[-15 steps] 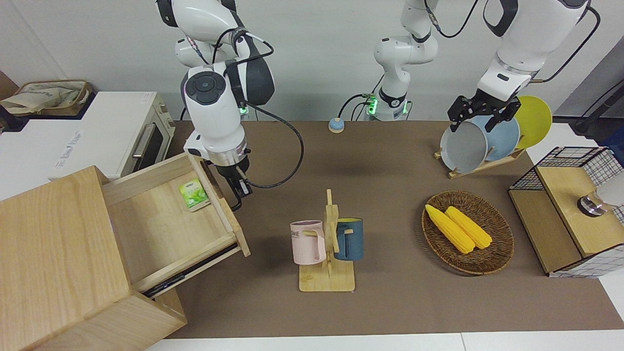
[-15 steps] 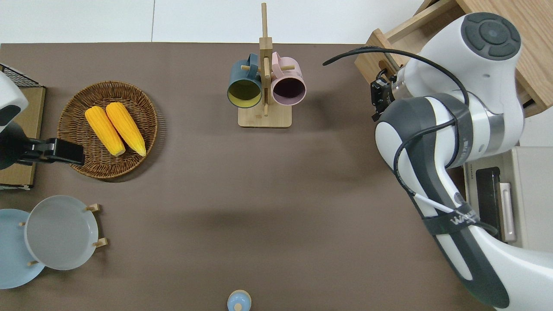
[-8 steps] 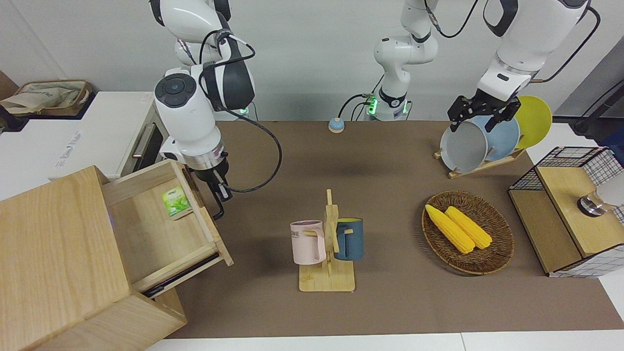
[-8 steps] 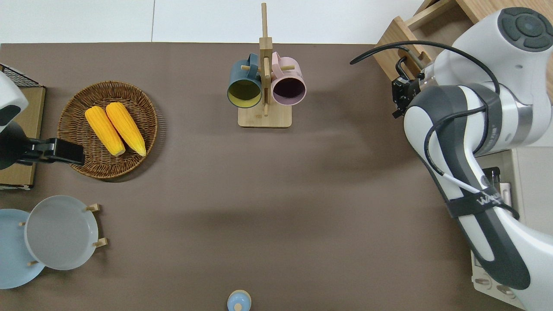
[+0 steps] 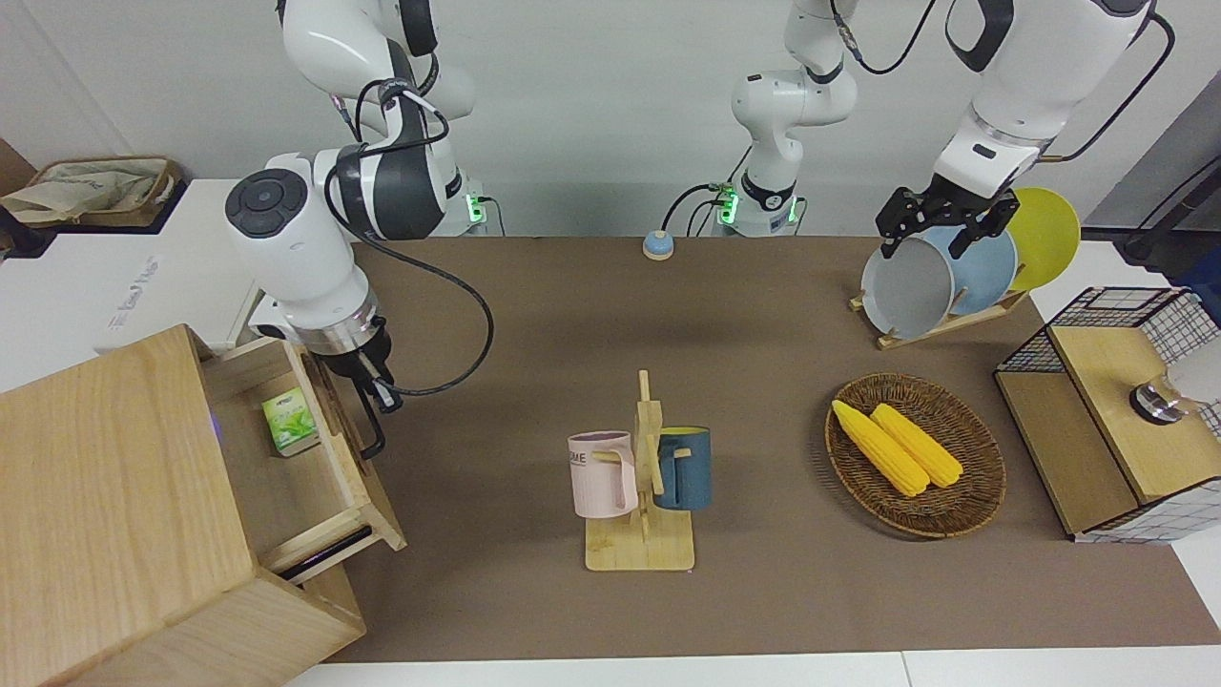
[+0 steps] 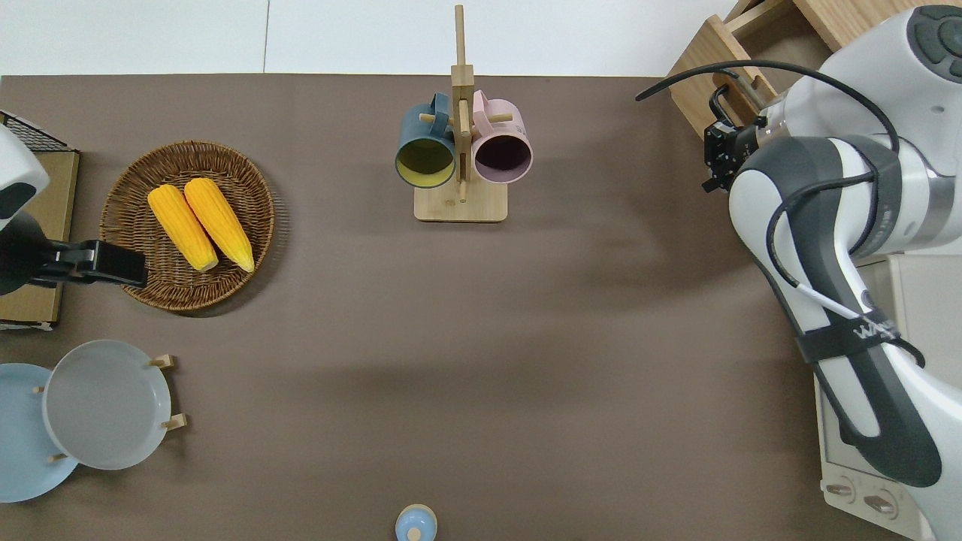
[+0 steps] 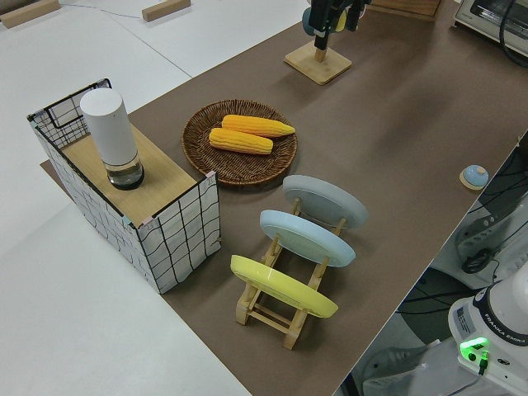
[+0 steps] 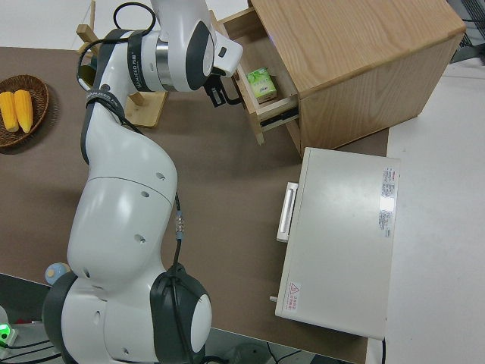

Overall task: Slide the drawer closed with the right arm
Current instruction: 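Push the wooden drawer away from the robot with the right arm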

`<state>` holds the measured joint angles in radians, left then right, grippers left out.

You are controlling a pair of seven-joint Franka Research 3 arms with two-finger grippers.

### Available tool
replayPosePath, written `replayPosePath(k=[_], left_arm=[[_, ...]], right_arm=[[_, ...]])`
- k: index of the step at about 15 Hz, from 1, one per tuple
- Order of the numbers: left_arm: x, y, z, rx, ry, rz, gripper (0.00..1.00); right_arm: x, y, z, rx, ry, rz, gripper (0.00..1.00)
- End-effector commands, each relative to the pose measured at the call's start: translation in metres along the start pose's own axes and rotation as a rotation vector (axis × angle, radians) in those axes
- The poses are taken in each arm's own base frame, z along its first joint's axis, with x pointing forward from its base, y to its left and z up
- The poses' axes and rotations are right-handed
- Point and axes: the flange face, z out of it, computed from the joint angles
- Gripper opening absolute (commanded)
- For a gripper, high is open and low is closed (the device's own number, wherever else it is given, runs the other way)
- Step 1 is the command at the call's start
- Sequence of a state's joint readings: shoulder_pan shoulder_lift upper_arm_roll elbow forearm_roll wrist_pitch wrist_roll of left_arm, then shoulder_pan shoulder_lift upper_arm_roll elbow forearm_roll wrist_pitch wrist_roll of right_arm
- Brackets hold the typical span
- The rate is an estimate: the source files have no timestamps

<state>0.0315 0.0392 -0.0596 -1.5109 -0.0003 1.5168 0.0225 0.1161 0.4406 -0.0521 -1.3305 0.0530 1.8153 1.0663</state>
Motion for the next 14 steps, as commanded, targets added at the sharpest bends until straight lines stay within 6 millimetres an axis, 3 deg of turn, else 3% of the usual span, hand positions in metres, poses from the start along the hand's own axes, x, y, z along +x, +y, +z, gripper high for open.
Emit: replayPosePath(k=[1, 8, 14], left_arm=[[0.001, -0.001, -0.004, 0.016, -0.005, 0.011, 0.99], [0.001, -0.001, -0.003, 0.016, -0.007, 0.011, 0.99], [0.001, -0.001, -0.004, 0.016, -0.005, 0.011, 0.99]], right_arm=[[0.017, -0.004, -0.005, 0.054, 0.021, -0.011, 0.0], [0.06, 0.013, 0.003, 0.08, 0.042, 0.008, 0.0], [0.095, 0.023, -0.004, 0.118, 0.05, -0.007, 0.0]])
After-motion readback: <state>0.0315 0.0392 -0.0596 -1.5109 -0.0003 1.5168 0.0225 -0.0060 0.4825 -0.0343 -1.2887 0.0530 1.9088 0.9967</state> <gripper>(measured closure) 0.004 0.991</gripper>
